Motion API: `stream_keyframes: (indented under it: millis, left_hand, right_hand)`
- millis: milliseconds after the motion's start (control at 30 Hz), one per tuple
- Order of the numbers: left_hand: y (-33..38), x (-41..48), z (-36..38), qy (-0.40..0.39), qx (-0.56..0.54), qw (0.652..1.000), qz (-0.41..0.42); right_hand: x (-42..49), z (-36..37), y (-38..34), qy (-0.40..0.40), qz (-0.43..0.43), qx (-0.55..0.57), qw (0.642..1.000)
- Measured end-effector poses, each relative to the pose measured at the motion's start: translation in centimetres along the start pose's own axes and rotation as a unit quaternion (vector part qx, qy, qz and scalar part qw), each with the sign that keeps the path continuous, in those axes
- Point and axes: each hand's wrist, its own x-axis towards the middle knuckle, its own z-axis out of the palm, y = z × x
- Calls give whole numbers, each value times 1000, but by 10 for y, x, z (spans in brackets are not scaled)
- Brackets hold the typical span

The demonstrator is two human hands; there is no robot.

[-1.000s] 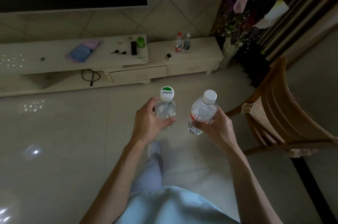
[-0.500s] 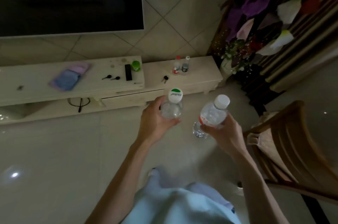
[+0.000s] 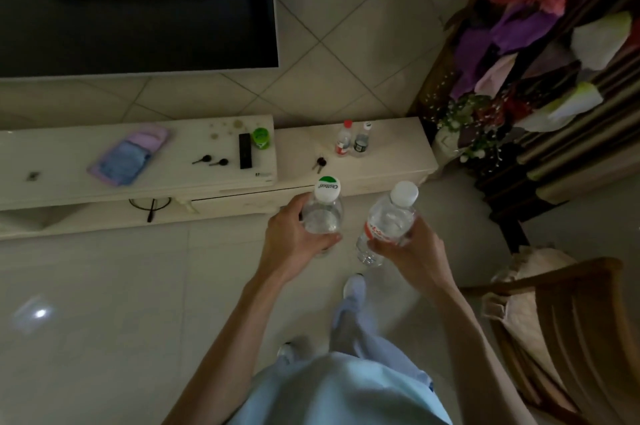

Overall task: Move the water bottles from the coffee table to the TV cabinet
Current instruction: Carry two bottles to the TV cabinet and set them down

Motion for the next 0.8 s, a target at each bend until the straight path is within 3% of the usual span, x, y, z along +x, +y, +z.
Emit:
stream_keyframes:
  millis: [500, 800]
  left_hand:
    - [85, 139, 89, 40, 13, 998, -52]
    - [88, 196, 107, 40, 27, 994, -101]
  right_hand:
    - [187, -72, -11, -63, -44, 4, 997]
    - [250, -70, -10, -106, -4, -1, 994]
